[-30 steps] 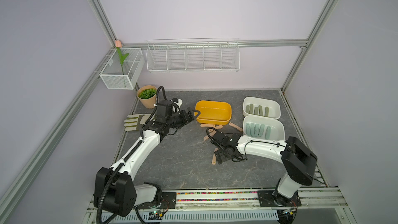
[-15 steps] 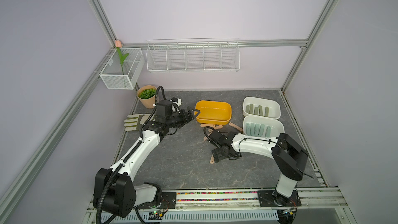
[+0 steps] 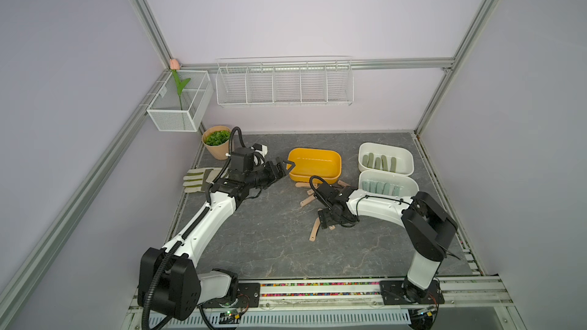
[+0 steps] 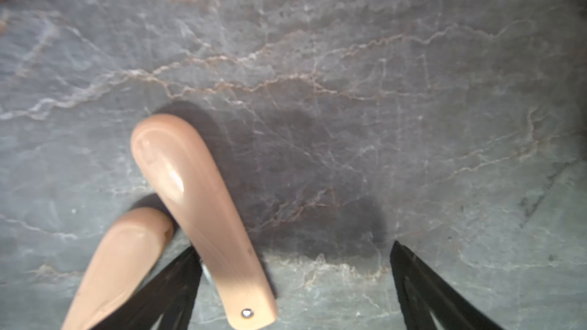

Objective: Place the fruit knives into the storage box by color
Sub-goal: Pick up the fruit knife from the center of the board.

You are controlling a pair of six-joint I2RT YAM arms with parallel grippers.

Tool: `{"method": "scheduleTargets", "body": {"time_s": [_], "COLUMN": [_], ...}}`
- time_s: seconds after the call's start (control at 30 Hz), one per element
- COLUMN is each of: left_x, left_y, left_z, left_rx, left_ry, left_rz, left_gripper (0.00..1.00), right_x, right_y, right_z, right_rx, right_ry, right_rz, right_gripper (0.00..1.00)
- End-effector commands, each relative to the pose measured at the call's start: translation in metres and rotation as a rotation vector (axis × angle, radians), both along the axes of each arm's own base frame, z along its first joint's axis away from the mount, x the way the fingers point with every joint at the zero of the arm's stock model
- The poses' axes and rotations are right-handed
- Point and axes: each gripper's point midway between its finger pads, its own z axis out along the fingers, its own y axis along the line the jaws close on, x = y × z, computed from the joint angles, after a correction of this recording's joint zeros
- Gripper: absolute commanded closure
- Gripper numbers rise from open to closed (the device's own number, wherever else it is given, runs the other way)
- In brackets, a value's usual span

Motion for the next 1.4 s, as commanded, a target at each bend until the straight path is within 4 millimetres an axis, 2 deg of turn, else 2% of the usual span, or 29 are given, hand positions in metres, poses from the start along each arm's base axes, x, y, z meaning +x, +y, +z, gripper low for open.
{"method": "scheduleTargets", "body": {"time_s": [0.0,0.3,0.57,1.13,1.37], "left_x": [0.0,0.0,0.0,0.002,0.004], "left_y": [-0.002,-0.003,-0.004,-0.008,-0.008], "left_z": [-0.004,-0.006,-0.007,-0.014,-0.018], "left_rx": [-0.007,-0.005,-0.005,0.0,0.006], "left_ry": [0.002,0.005,0.008,0.024,0.03], "left_rz": [-0.004,-0.003,-0.004,-0.01,-0.004], "left_gripper": [0.01,0.01,0.01,0.01,0.01], "right_x": [0.004,0.012,0.017,0.024,0.026], "right_y": [0.009,0.024,0.031,0.032,0.034], "right_z": [-0.006,-0.013,-0.018,-0.026,-0.021], "right_rx": [0.016,0.021,0.018,-0.02,-0.01], "right_ry": [0.019,0.036,0.043,0.035,0.026], "right_rz": [0.03,0.082,0.097,0.124,0.127], "right_gripper": [0.05,0.09,0.24,0.5,0.61]}}
